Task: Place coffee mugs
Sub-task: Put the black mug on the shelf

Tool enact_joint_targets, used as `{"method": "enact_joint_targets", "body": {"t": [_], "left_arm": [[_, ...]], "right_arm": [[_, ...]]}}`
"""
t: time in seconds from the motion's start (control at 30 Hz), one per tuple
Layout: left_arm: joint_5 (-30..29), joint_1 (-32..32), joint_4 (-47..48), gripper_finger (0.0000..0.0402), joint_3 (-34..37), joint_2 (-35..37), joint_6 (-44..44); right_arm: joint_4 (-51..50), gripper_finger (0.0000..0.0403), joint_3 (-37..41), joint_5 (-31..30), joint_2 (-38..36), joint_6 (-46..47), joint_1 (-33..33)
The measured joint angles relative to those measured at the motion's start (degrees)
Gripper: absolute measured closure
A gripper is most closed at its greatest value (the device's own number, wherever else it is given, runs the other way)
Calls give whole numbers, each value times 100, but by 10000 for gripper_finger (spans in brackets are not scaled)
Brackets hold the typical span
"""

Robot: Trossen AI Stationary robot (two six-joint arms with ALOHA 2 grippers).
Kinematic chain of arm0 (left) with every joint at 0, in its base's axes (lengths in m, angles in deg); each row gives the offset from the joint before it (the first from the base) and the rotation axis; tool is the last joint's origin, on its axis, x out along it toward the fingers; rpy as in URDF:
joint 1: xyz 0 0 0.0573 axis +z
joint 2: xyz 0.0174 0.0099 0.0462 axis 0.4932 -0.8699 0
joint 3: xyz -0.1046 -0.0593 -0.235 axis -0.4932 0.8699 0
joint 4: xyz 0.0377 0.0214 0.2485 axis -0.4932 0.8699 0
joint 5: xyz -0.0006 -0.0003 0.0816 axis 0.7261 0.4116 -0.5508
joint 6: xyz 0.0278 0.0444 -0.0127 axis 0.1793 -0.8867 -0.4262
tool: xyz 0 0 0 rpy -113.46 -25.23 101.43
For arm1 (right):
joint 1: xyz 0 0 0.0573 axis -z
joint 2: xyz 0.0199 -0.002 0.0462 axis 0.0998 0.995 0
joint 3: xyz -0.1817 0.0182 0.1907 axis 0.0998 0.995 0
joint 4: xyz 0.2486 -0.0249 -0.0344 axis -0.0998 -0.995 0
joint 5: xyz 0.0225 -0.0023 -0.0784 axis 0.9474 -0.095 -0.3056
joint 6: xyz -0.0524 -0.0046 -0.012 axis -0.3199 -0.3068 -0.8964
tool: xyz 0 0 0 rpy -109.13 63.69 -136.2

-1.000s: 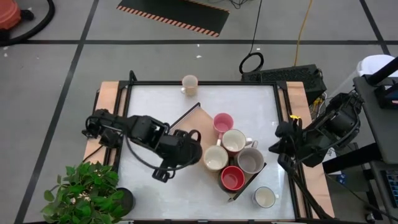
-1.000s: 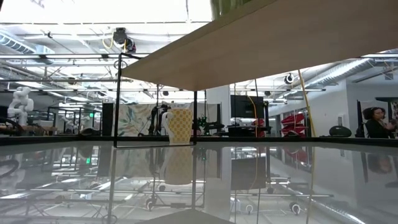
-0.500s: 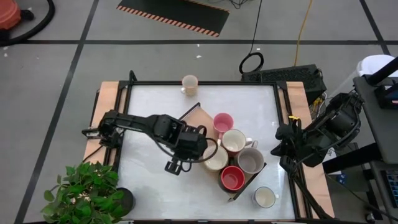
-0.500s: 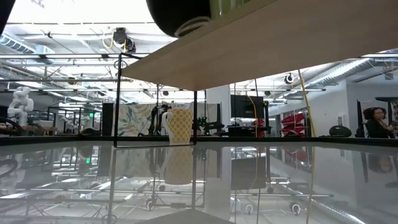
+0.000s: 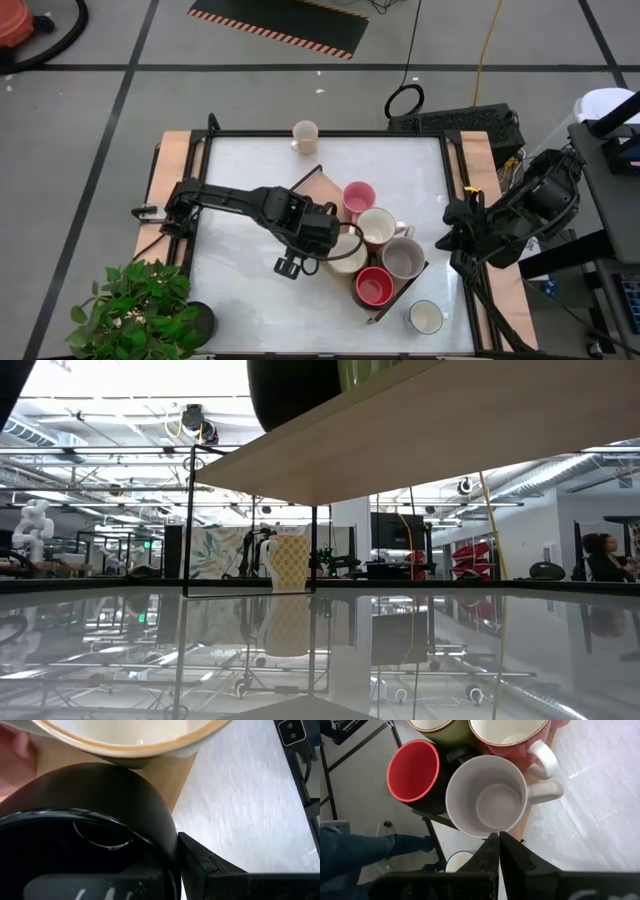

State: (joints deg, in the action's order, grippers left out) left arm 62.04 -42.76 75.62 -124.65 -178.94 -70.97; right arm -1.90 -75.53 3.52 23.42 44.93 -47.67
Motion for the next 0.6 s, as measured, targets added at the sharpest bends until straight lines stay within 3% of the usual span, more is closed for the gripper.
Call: {"method": "enact_joint_targets", "body": {"t": [0.33,0.6], "left_arm": [[-24,2,-3,357,0,2,144],[-144,2,-22,291,-4,15,164]], "right_arm": [[-13,403,0,-2,0,-210,-1],[-49,403,0,-4,-2,-259,1]]}}
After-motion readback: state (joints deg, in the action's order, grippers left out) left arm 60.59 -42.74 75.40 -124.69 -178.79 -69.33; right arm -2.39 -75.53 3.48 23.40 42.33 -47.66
